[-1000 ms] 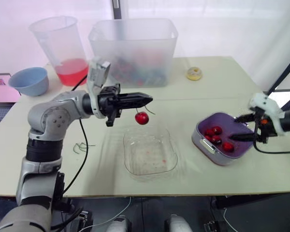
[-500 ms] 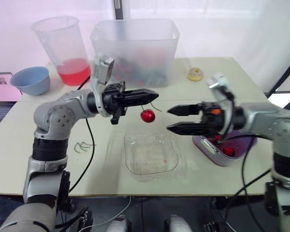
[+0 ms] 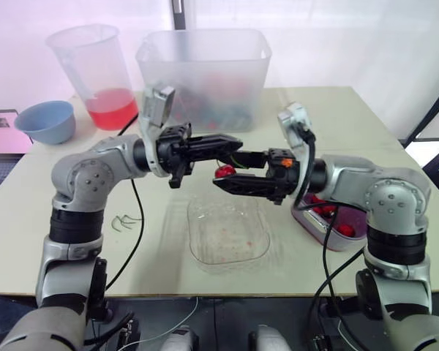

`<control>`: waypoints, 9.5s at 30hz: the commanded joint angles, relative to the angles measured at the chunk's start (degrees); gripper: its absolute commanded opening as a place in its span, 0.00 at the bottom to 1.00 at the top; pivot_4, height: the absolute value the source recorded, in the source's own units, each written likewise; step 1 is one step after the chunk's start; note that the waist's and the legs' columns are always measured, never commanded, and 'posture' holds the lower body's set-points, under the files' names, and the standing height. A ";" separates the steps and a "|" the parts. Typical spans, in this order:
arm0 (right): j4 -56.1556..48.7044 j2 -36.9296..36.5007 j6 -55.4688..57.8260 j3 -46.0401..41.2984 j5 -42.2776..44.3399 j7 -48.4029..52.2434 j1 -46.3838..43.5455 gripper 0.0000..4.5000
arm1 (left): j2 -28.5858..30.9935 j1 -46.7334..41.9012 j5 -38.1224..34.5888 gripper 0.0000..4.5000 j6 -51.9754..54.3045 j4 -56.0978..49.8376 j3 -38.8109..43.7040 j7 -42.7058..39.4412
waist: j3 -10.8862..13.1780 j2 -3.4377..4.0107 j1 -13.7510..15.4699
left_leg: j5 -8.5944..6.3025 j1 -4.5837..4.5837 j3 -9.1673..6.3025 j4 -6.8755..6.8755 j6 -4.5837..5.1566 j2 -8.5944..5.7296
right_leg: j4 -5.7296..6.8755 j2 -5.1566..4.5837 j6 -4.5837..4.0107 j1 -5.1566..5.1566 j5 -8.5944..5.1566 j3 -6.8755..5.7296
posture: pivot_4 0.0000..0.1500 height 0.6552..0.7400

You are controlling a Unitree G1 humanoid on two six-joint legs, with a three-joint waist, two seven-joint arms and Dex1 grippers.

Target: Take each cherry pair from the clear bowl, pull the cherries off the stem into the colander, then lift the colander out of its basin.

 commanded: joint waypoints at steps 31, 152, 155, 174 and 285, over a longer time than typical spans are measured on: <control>-0.53 -1.23 -1.71 3.72 0.34 0.52 4.87 0.15 | 1.23 -1.88 0.53 0.00 -1.05 -0.78 0.77 -1.56 | 0.00 0.00 0.02 | -0.01 0.00 0.00 -0.01 0.02 -0.04 | 0.00 0.00 0.00 0.00 0.00 0.00 | 1.00 1.00; -18.79 -44.93 24.15 -9.28 -12.24 -0.75 17.53 1.00 | 15.60 9.85 22.57 0.99 -15.55 2.03 -3.81 -11.28 | 0.20 0.22 0.62 | -0.37 0.79 0.20 0.02 0.64 0.15 | -0.46 0.08 0.01 0.97 -0.01 0.14 | 1.00 1.00; -15.09 -42.10 24.15 -4.10 -10.81 -7.49 14.06 1.00 | 16.20 11.10 23.12 0.99 -15.57 0.86 -4.03 -10.67 | 0.20 0.25 0.58 | -0.37 0.72 0.19 -0.01 0.63 0.12 | -0.39 0.02 0.01 0.81 -0.01 0.16 | 1.00 1.00; -7.11 -38.17 24.15 10.21 1.90 -26.74 5.38 0.05 | 17.67 14.47 21.06 1.00 -13.27 -5.05 -1.24 -5.31 | 0.20 0.24 0.28 | -0.35 0.65 0.18 -0.04 0.61 0.08 | -0.38 0.01 0.01 0.72 -0.01 0.15 | 1.00 1.00; -5.91 -61.58 12.52 6.37 33.99 -37.58 3.01 0.05 | 12.80 10.15 17.87 1.00 -18.33 2.67 0.65 -13.90 | 0.24 0.27 0.24 | -0.25 0.74 0.40 -0.52 0.43 0.09 | -0.46 0.05 0.01 0.60 -0.01 0.15 | 1.00 1.00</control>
